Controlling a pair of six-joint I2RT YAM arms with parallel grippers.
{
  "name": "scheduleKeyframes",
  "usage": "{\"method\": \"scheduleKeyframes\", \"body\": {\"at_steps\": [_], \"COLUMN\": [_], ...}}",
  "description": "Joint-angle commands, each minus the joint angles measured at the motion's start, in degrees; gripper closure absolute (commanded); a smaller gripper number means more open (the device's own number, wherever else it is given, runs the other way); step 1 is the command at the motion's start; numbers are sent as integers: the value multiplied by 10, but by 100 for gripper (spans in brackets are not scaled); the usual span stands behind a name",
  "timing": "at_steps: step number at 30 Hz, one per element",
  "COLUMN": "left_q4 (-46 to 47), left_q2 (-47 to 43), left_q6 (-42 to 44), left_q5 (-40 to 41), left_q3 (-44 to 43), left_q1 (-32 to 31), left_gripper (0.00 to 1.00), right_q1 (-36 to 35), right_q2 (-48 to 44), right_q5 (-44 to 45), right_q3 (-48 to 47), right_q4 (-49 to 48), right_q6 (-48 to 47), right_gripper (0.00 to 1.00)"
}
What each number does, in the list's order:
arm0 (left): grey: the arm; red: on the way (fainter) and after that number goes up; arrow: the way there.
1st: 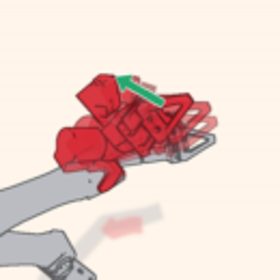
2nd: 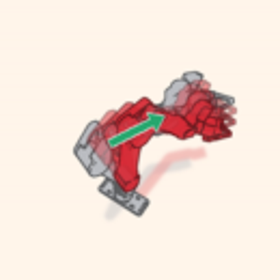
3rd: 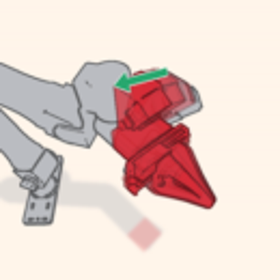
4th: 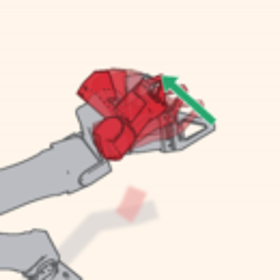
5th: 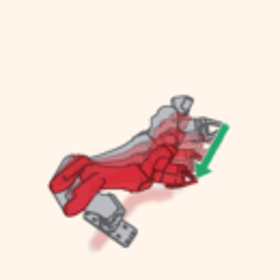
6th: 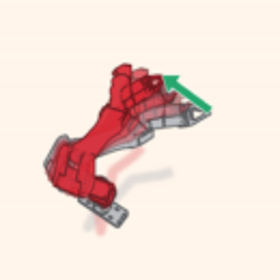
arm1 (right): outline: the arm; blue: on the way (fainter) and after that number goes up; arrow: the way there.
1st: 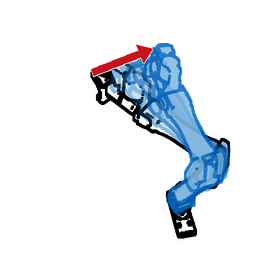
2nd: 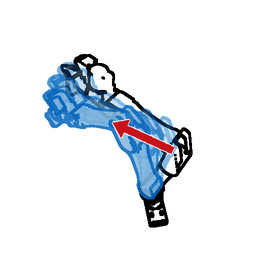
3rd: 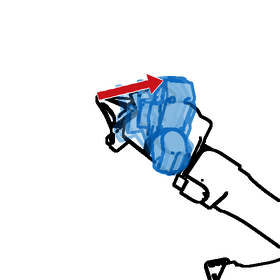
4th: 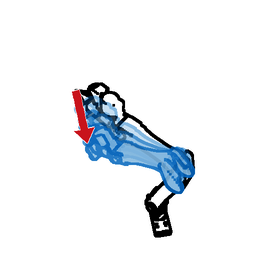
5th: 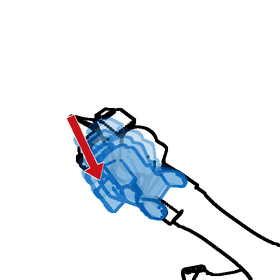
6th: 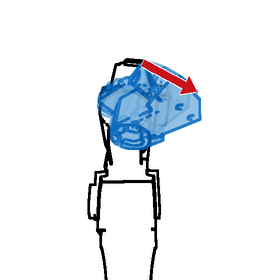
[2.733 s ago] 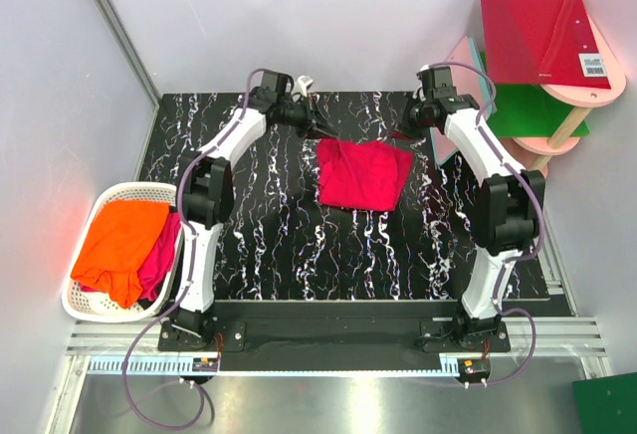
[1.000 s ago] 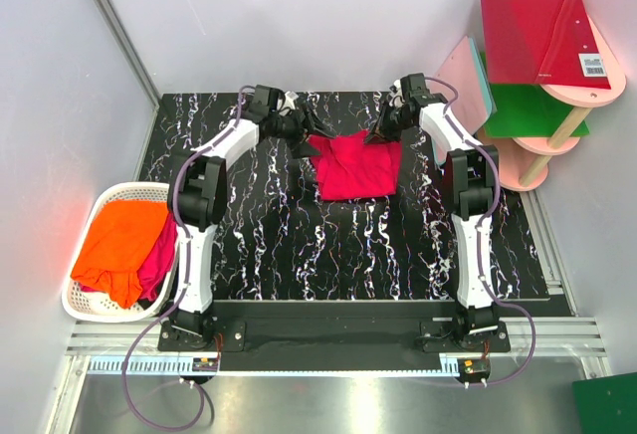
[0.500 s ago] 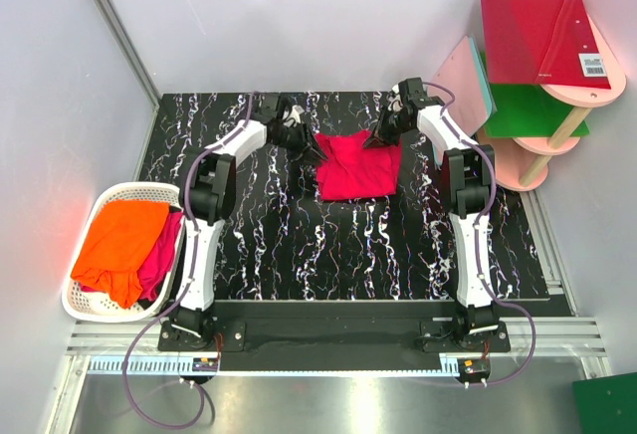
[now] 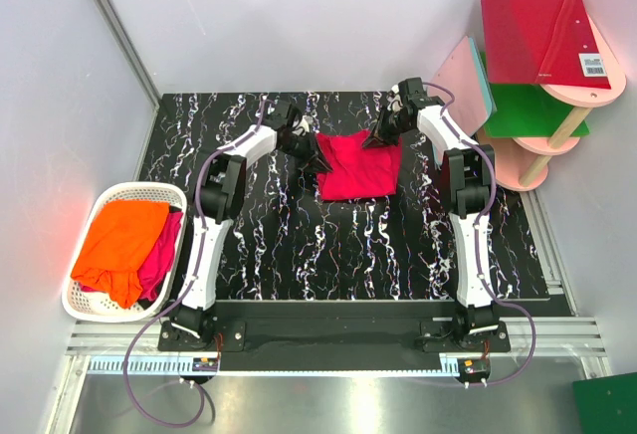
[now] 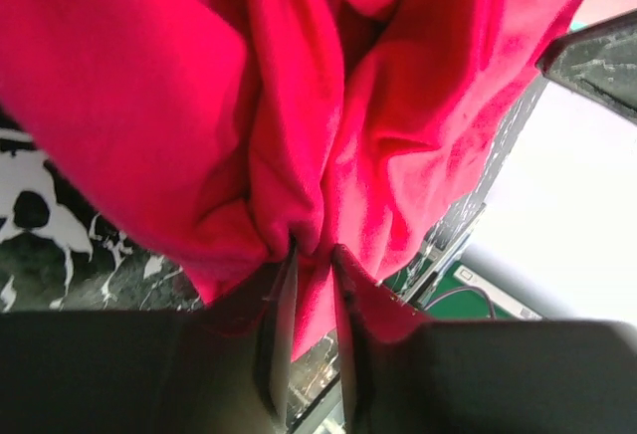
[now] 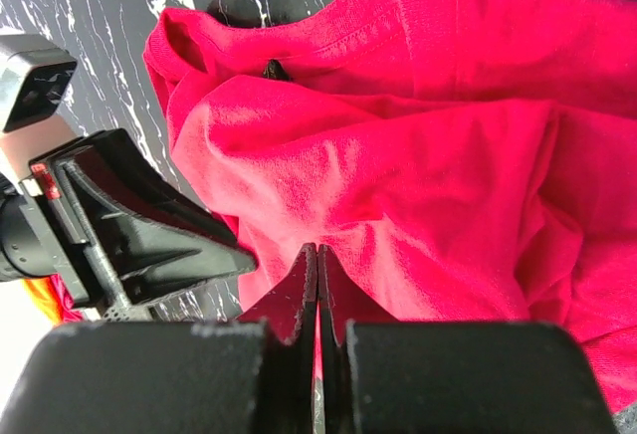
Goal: Fold and stack the t-shirts
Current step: Smooth out wrinkles on the folded tshirt
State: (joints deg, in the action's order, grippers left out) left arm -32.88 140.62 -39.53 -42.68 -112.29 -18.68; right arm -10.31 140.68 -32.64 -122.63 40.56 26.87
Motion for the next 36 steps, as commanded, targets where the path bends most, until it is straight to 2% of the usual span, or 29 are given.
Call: {"method": "scheduleKeyframes", "body": {"at_steps": [1,2,3,15,23,27,31,32,33,34,36], "left_q4": [14,14,13,0,-28,-60,-114,-128,-133,-135,-137], "left_q2": [8,7,3,-100,-155,-155,-138,-133,-132,-133,-142], "left_q6": [-6,-7,-7,-22,-8,2,17,20,23,26,32], "left_q5": [-14,-14,-15,3,21,40,73,77,86,90,100], "left_q3": [-26,-24,-22,31,107,131,119,115,110,102,91], "left_q1": [-5,-5,-5,6,7,7,8,9,9,10,10], "left_gripper": [92,100,100,100,100,100,100,93,74,35,8], "right_q1": [3,3,4,7,8,7,7,7,7,7,7], "right_q2": [4,4,4,6,17,21,27,26,25,24,20], "right_q5": [-15,-15,-15,10,21,19,17,17,17,16,12], "right_q3": [-20,-20,-20,-19,-30,-34,-38,-39,-39,-39,-41], "right_q4": [0,0,0,15,20,22,22,21,21,21,21], "right_q6": [2,3,1,0,4,7,10,10,10,9,8], "right_gripper": [100,100,100,100,100,100,100,100,100,100,100]}}
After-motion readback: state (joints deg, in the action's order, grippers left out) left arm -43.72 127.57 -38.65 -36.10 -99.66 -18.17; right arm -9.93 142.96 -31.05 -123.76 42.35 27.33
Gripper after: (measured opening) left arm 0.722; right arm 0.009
